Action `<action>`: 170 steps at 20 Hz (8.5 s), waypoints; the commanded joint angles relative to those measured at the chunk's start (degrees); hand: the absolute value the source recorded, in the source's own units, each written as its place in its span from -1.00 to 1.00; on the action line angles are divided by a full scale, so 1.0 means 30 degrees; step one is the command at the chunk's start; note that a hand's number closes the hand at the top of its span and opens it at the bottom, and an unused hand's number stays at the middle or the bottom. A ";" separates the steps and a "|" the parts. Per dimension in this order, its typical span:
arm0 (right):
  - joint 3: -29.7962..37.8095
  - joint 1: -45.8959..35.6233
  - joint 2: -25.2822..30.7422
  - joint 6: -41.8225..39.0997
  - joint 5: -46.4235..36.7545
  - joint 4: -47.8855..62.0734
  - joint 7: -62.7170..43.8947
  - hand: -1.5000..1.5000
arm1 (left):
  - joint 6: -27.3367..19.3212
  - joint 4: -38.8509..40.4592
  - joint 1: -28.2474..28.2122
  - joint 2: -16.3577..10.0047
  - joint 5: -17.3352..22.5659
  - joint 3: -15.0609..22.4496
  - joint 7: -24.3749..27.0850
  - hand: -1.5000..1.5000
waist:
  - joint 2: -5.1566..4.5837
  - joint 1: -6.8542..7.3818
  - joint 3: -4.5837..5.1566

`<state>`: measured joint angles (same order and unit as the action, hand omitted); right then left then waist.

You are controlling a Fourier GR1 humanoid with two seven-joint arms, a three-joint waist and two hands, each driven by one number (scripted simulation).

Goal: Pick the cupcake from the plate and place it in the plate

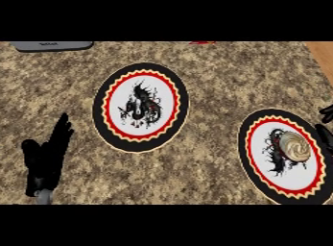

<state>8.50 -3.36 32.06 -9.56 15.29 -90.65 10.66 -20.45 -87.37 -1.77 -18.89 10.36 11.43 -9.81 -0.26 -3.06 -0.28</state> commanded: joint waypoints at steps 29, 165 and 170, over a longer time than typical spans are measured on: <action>-0.3862 -0.1274 0.4970 -0.6354 -1.3515 0.4585 0.2889 -1.00 | 0.0802 0.1311 0.1930 0.1180 -0.1823 -0.0088 -0.1182 0.00 | 0.0075 0.1118 0.0092; -0.8192 -1.8187 -1.0687 0.6656 -0.4076 2.2909 0.3825 -1.00 | 0.4144 -0.0219 0.0985 0.4577 -0.5136 -0.2956 -0.1876 0.00 | -0.0005 0.1457 0.0089; -0.8225 -1.7657 -1.0683 0.7758 -0.4251 2.3123 0.4446 -1.00 | 0.4054 -0.0383 0.0867 0.4597 -0.5519 -0.2847 -0.2035 0.00 | -0.0001 0.1506 0.0088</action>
<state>-15.67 -56.80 0.24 10.78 2.48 -21.85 23.14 -8.36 -85.88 1.88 -5.26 -5.69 2.13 -14.09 -0.28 1.18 -0.01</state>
